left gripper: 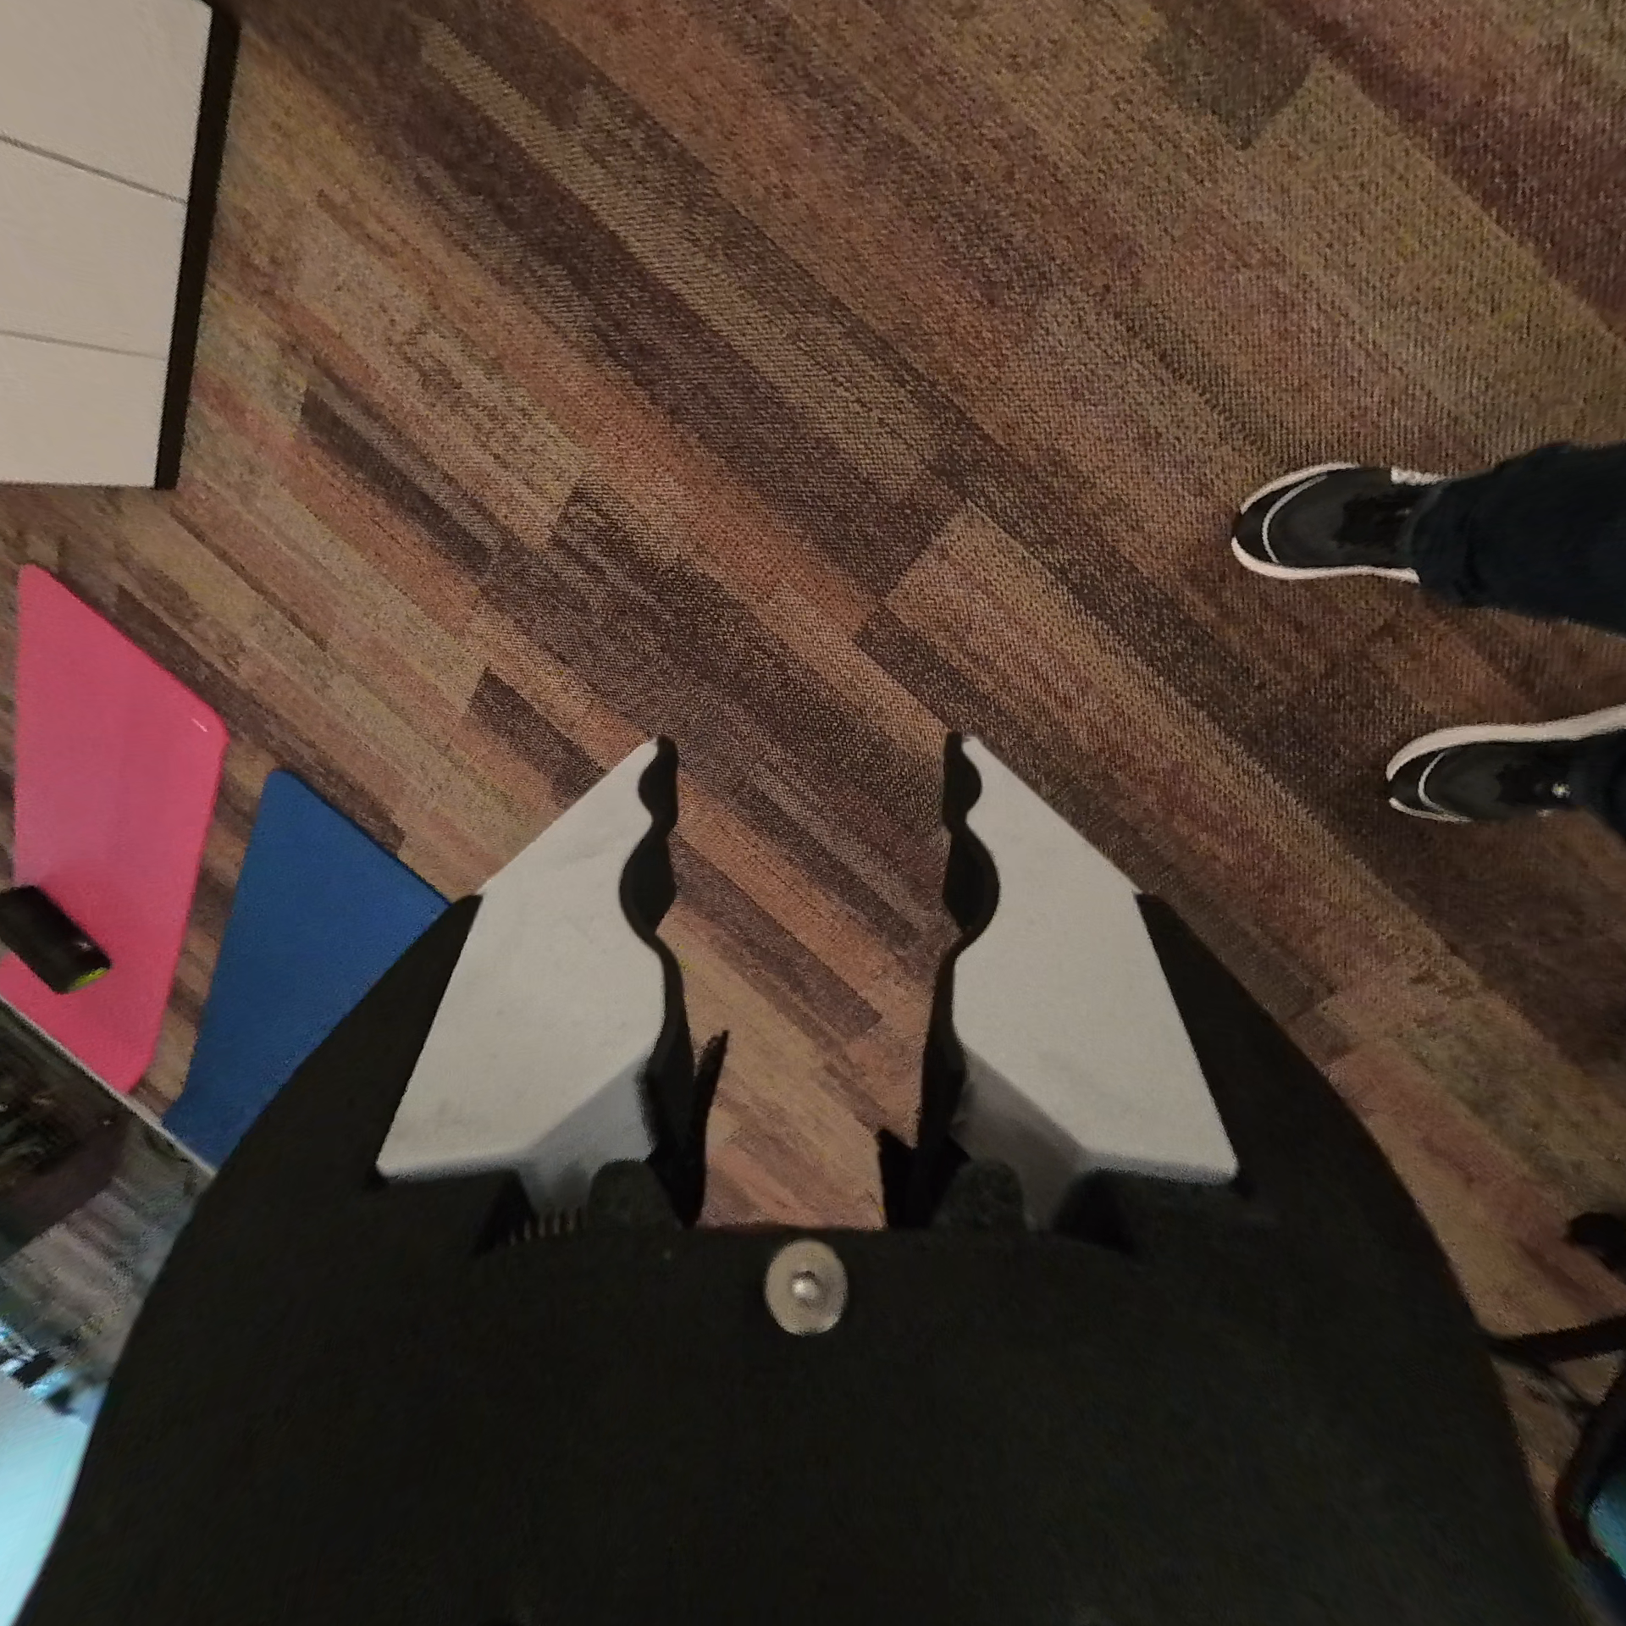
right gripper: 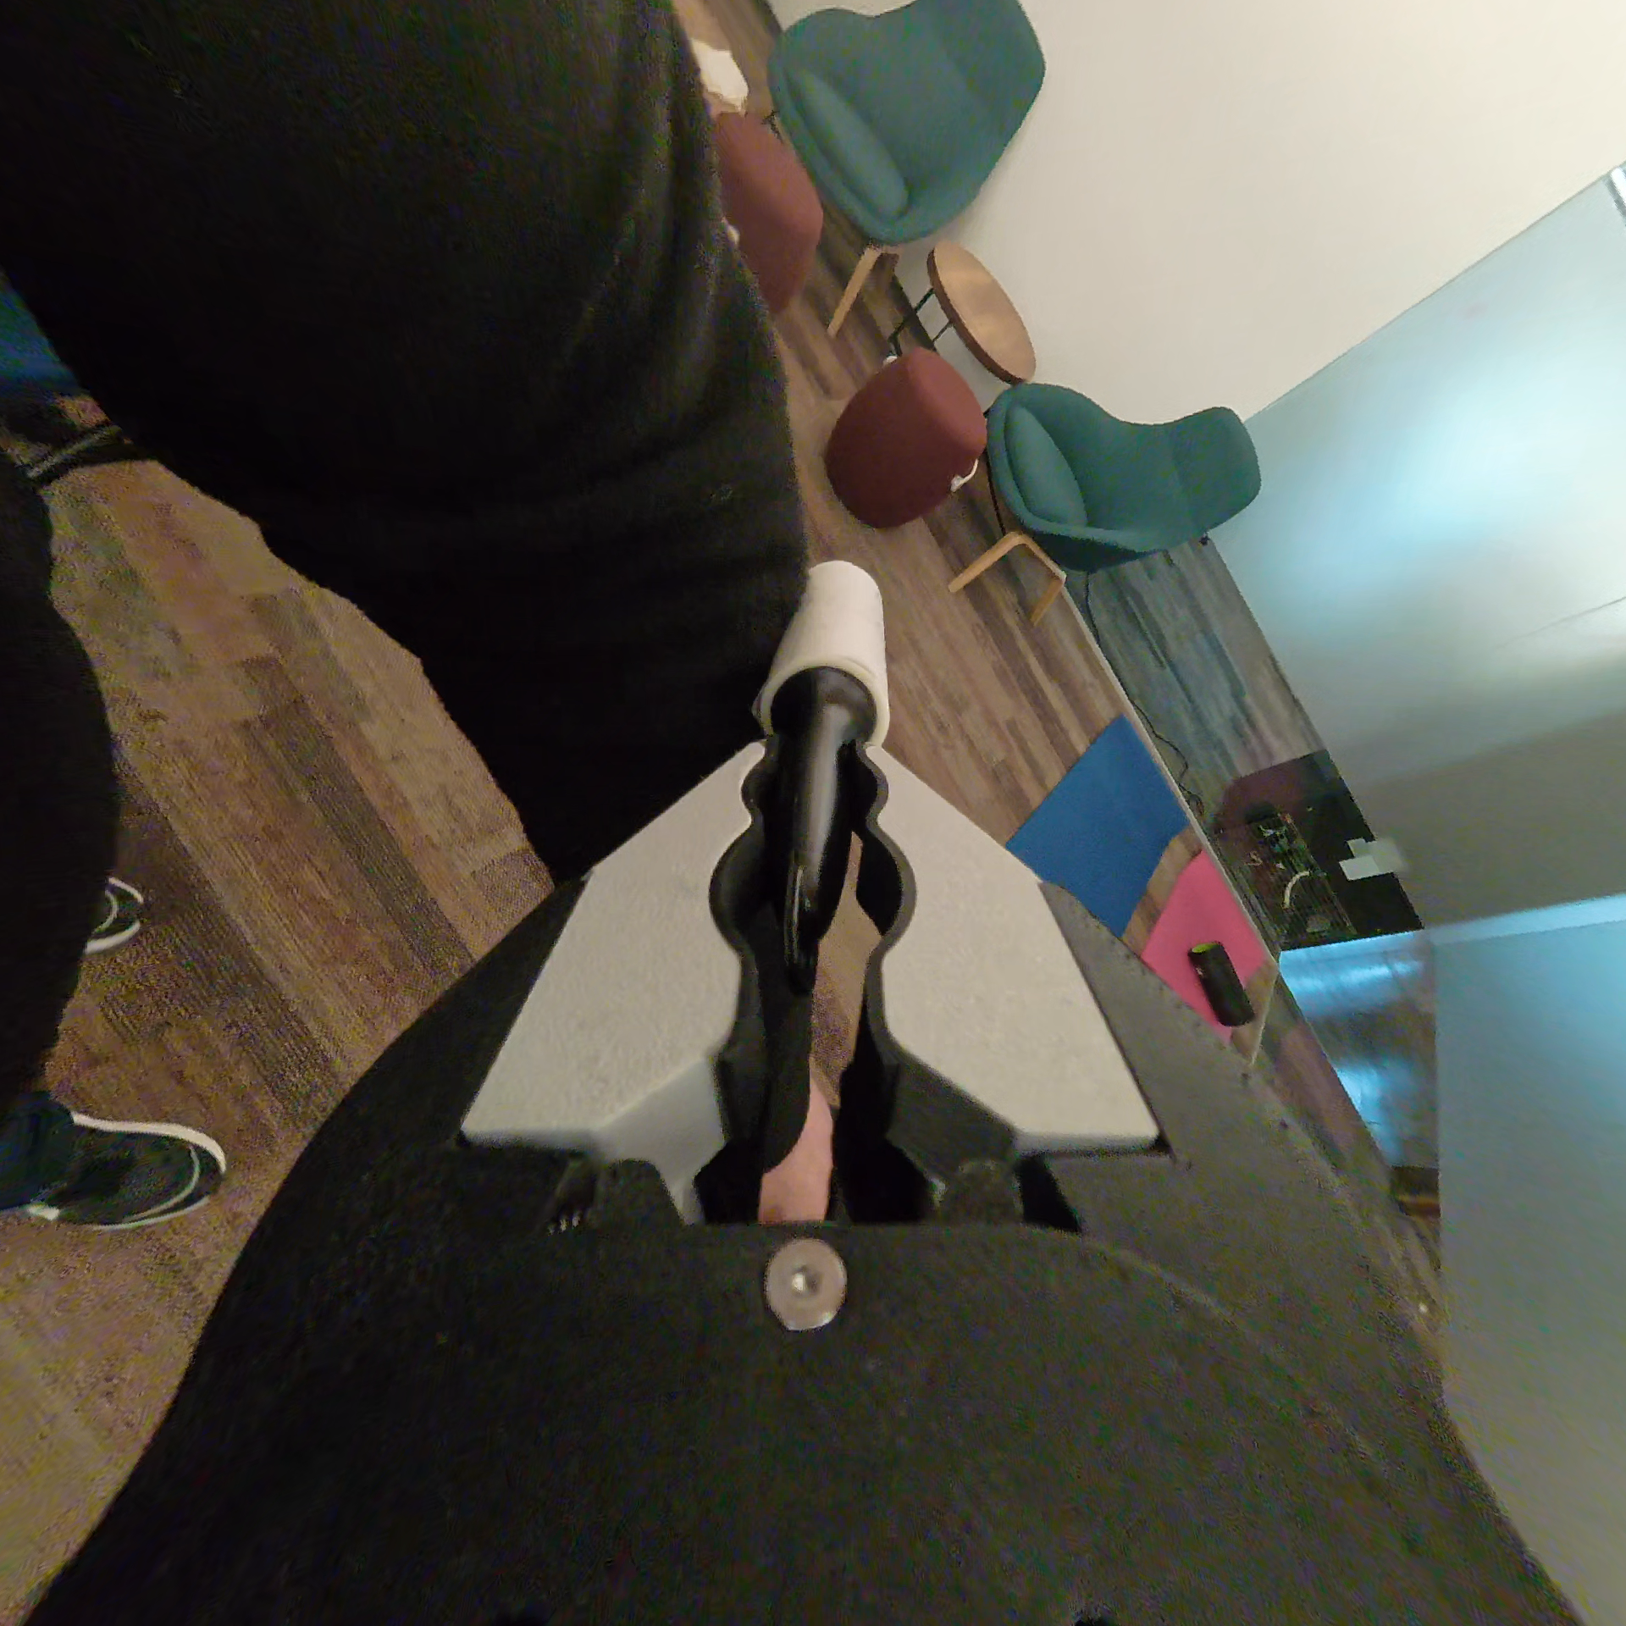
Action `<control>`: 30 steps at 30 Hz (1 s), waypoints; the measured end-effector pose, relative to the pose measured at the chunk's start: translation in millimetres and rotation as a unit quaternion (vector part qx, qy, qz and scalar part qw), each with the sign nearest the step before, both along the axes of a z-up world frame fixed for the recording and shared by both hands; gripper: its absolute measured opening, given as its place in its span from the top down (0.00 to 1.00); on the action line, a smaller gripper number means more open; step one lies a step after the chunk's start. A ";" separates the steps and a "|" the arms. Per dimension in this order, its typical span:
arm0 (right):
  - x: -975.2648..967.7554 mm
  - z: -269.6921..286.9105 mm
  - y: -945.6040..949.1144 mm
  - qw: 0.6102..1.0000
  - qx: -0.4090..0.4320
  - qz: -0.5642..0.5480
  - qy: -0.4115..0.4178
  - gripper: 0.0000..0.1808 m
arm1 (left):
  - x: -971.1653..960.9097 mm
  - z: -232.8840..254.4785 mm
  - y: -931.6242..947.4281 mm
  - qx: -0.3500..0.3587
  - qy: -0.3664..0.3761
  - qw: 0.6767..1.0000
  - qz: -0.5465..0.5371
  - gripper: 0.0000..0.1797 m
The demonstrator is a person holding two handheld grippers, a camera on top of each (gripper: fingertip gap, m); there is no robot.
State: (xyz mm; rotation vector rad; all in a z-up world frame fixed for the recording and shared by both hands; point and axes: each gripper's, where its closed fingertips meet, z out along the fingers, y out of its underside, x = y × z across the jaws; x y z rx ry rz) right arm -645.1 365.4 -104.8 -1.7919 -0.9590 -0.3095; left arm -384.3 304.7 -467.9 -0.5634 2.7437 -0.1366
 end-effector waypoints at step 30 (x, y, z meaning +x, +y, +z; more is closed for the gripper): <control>-86.2 109.5 40.8 0.936 0.018 0.290 0.198 0.93 | -0.9 -30.5 54.1 -0.014 0.033 0.999 -0.005 0.67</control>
